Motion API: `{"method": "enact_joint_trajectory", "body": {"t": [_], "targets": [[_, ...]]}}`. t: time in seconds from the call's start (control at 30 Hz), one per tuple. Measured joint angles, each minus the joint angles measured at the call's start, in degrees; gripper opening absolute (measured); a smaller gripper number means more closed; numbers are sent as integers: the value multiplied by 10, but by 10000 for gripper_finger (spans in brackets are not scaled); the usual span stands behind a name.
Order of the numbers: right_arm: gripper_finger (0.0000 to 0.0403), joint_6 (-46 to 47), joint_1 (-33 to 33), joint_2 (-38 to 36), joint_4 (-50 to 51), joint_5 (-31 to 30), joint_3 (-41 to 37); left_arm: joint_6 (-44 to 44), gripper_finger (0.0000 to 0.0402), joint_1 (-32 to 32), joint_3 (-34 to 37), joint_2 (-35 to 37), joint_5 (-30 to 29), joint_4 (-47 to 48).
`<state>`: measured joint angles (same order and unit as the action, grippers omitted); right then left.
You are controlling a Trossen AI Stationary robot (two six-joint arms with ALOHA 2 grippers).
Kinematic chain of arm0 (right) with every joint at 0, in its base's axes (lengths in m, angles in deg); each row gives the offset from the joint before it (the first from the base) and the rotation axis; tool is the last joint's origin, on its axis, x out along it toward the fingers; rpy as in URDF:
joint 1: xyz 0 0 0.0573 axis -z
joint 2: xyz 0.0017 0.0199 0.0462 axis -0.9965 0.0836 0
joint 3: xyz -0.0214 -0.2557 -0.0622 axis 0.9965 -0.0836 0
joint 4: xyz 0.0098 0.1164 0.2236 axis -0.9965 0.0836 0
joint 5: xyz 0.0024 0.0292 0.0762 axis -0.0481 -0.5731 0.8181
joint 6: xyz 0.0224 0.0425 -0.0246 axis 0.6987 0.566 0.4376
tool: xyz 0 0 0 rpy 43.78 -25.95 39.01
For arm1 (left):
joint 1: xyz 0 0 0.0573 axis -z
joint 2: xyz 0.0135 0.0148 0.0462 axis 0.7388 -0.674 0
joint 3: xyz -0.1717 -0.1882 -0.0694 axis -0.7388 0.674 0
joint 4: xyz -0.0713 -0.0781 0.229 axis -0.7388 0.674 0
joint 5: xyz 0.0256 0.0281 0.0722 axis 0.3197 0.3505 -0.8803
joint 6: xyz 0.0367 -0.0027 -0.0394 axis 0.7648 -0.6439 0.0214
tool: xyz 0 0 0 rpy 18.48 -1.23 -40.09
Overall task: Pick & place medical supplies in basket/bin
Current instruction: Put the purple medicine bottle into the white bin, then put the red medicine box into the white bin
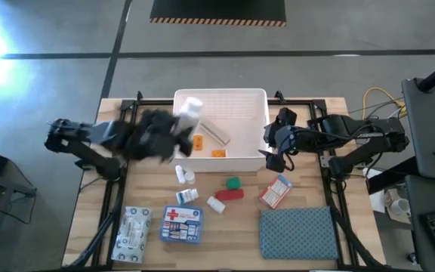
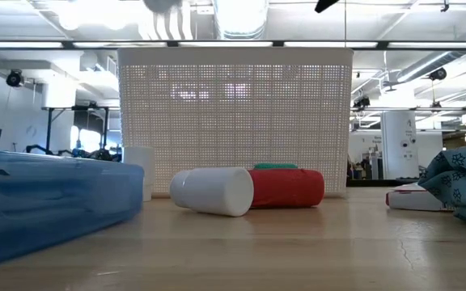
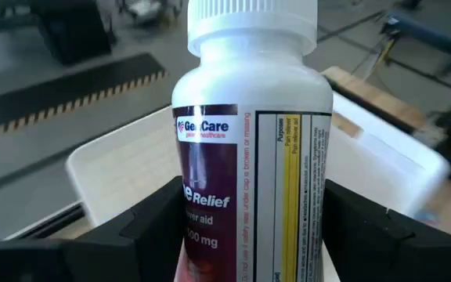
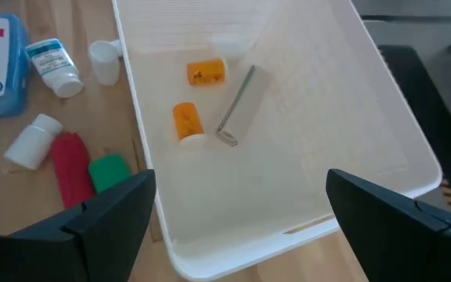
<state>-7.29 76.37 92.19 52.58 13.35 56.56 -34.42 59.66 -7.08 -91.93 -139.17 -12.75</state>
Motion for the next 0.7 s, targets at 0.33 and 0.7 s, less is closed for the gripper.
{"method": "enact_joint_trajectory", "body": {"t": [0.33, 0.7], "targets": [[365, 17, 2, -1, 63, 16, 0, 167, 305, -198, 169, 0, 169, -283], [365, 97, -2, -10, 176, 126, -42, 163, 322, -180, 196, 2, 194, -379]]}}
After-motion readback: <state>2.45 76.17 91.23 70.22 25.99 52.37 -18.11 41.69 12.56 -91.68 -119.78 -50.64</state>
